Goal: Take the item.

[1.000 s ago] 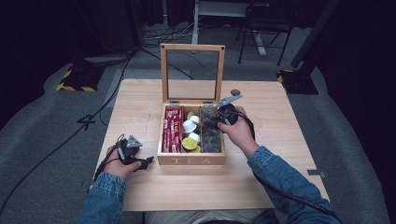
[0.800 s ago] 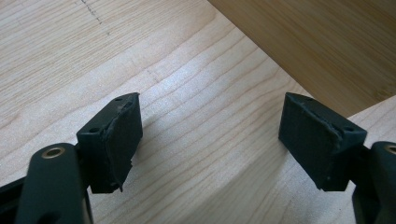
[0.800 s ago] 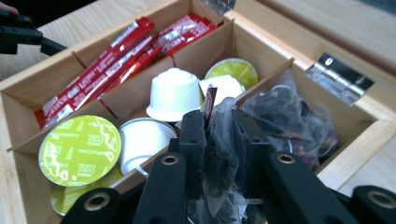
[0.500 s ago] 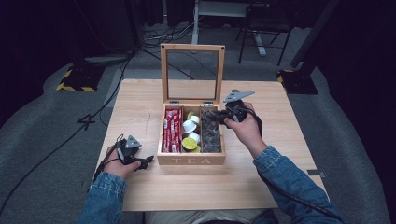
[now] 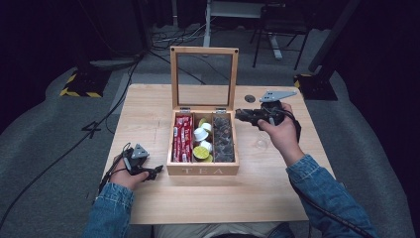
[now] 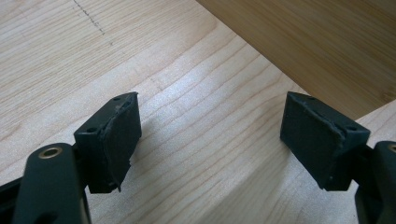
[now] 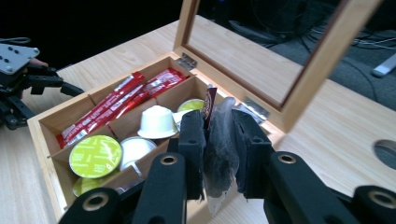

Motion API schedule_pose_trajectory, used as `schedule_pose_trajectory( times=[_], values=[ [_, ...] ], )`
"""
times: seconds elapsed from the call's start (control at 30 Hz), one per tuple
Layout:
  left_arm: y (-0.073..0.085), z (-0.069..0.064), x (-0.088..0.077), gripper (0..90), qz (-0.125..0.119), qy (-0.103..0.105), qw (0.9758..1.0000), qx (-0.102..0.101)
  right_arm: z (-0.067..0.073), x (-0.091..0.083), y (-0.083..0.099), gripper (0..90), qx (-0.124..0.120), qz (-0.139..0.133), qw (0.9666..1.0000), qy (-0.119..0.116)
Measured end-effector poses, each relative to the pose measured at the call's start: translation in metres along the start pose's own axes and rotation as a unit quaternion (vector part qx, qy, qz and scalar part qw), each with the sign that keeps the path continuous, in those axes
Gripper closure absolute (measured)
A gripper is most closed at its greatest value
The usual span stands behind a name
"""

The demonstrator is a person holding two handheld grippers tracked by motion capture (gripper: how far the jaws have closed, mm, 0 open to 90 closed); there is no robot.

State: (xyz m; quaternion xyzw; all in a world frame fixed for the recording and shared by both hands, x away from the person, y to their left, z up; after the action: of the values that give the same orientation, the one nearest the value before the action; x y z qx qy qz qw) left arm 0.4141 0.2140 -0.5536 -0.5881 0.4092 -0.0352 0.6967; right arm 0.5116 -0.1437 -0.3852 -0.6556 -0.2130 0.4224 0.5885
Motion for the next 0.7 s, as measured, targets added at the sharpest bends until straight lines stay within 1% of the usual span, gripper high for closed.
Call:
schedule_pose_trajectory(
  times=[0.03, 0.07, 0.13, 0.17, 0.2, 0.23, 0.33, 0.4, 0.47, 0.5, 0.53, 0.63, 0.67, 0.7],
  values=[
    [0.000, 0.000, 0.000, 20.9, 0.000, 0.000, 1.0000, 0.000, 0.000, 0.000, 0.000, 75.3, 0.000, 0.000, 1.0000, 0.000],
    [0.000, 0.000, 0.000, 20.9, -0.001, 0.000, 1.0000, 0.001, -0.004, -0.006, -0.001, 75.3, -0.003, -0.001, 1.0000, 0.006],
    [0.000, 0.000, 0.000, 20.9, 0.000, 0.000, 1.0000, 0.001, -0.008, -0.011, -0.002, 75.3, -0.002, -0.001, 0.9999, 0.012],
    [0.000, 0.000, 0.000, 20.9, 0.000, 0.000, 1.0000, 0.001, -0.008, -0.011, -0.002, 75.3, -0.002, -0.001, 0.9999, 0.012],
    [0.000, 0.000, 0.000, 20.9, 0.000, 0.000, 1.0000, 0.001, -0.011, -0.017, -0.002, 75.3, -0.004, 0.000, 0.9999, 0.017],
    [0.000, 0.000, 0.000, 20.9, 0.000, 0.000, 1.0000, 0.000, -0.011, -0.017, -0.002, 75.3, -0.004, 0.000, 0.9999, 0.017],
    [0.000, 0.000, 0.000, 20.9, 0.000, 0.000, 1.0000, -0.002, -0.019, -0.027, -0.003, 75.2, -0.009, 0.003, 0.9995, 0.030],
    [0.000, 0.000, 0.000, 20.9, 0.000, 0.001, 1.0000, -0.002, -0.022, -0.030, -0.002, 75.2, -0.009, 0.003, 0.9994, 0.034],
    [0.000, 0.000, 0.000, 20.8, 0.000, 0.001, 1.0000, -0.002, -0.028, -0.038, -0.001, 75.1, -0.007, 0.006, 0.9989, 0.045],
    [0.000, 0.000, 0.000, 20.8, 0.000, 0.001, 1.0000, -0.002, -0.028, -0.038, -0.001, 75.1, -0.007, 0.006, 0.9989, 0.045],
    [0.000, 0.000, 0.000, 20.8, 0.000, 0.001, 1.0000, -0.001, -0.033, -0.042, 0.001, 75.1, -0.006, 0.010, 0.9985, 0.053],
    [0.000, 0.000, 0.001, 20.6, -0.002, 0.000, 1.0000, -0.002, -0.037, -0.046, 0.004, 75.1, -0.005, 0.014, 0.9981, 0.060],
    [-0.001, 0.001, 0.001, 20.2, -0.001, 0.000, 1.0000, 0.003, -0.041, -0.050, 0.007, 75.2, -0.006, 0.020, 0.9975, 0.068],
    [-0.001, 0.001, 0.001, 20.1, -0.001, 0.000, 1.0000, 0.003, -0.041, -0.050, 0.007, 75.2, -0.006, 0.020, 0.9975, 0.068]
  ],
)
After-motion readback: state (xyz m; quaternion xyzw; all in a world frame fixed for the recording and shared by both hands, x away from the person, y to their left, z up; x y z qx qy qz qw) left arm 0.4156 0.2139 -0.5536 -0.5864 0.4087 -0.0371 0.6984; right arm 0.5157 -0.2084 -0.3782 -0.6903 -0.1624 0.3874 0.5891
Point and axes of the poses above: each handheld gripper's, and its own axes: x roughly forward along the jaws, y roughly out of its underside, z roughly to its left, the point moved 7 cm from there along x, roughly forward along the jaws, and after that the axes turned 14 degrees about -z, right-handed, at the moved point
